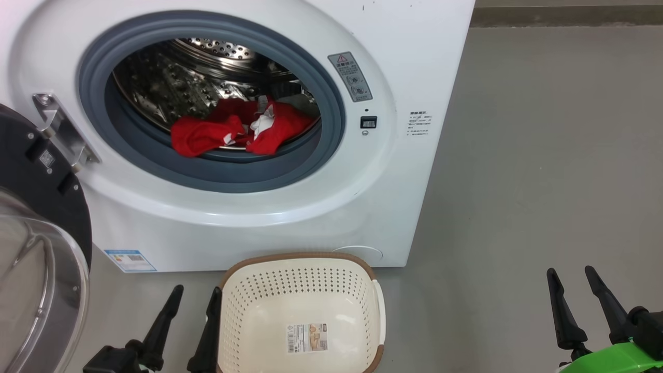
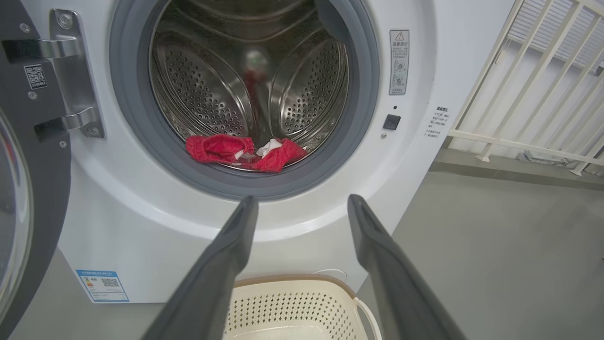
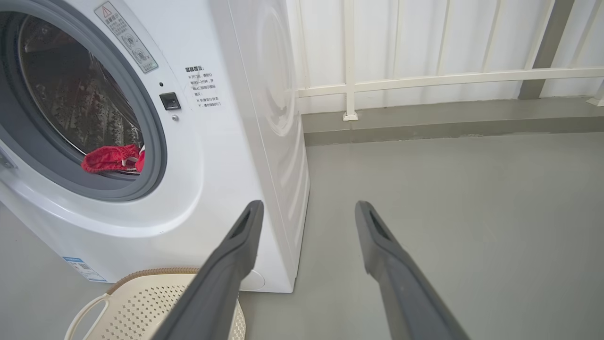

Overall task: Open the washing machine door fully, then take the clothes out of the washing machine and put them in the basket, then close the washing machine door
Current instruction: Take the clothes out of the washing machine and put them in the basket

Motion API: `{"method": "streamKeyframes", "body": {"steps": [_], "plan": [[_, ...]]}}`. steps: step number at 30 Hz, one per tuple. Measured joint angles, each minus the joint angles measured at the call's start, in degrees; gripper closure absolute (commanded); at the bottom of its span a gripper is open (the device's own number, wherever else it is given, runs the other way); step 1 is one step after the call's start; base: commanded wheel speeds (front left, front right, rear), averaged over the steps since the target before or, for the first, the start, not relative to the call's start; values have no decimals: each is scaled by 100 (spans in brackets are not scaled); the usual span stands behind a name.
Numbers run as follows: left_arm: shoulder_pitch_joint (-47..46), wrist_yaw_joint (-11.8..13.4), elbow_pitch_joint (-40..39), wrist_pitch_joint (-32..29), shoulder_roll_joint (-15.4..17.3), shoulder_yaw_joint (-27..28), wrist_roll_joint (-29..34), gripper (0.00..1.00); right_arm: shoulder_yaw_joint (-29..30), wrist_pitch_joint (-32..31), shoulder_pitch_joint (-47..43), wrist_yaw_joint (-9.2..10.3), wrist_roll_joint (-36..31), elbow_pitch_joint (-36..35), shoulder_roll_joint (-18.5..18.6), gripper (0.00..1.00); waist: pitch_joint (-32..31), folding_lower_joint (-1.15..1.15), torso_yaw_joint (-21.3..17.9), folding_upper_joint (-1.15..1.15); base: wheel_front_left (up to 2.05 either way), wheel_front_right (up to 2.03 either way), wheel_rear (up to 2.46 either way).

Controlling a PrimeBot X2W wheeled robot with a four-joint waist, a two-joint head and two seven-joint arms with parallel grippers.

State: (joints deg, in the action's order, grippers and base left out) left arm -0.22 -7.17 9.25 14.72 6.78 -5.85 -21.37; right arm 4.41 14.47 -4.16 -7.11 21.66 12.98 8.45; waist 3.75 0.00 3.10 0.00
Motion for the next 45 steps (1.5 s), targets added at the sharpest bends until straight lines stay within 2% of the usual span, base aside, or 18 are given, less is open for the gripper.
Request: {"method": "streamKeyframes", "body": {"steps": [13, 15, 30, 36, 45], "plan": [[-38, 0, 115, 0, -8, -38, 31, 0, -3, -1, 60, 0, -1, -5, 0, 0, 152, 0, 33, 0, 0, 0, 0], [-892, 0, 504, -1, 130, -330, 32, 0, -40, 0, 279, 0, -8, -70, 1, 0, 435, 0, -2, 0, 0, 0, 0], [-3618, 0, 2919, -1, 248, -900, -51, 0, -135, 0, 837, 0, -8, -198, -156, 0, 1289, 0, -332, 0, 0, 0, 0], [-4851, 0, 3868, 0, 345, -1073, -309, 0, -147, 0, 1088, -1, -7, -225, -229, 0, 1751, 0, -520, 0, 0, 0, 0], [-6161, 0, 4954, -8, 527, -1572, -647, 0, -183, 1, 1406, 0, -4, -326, -315, 0, 2352, 0, -793, 0, 0, 0, 0]]}}
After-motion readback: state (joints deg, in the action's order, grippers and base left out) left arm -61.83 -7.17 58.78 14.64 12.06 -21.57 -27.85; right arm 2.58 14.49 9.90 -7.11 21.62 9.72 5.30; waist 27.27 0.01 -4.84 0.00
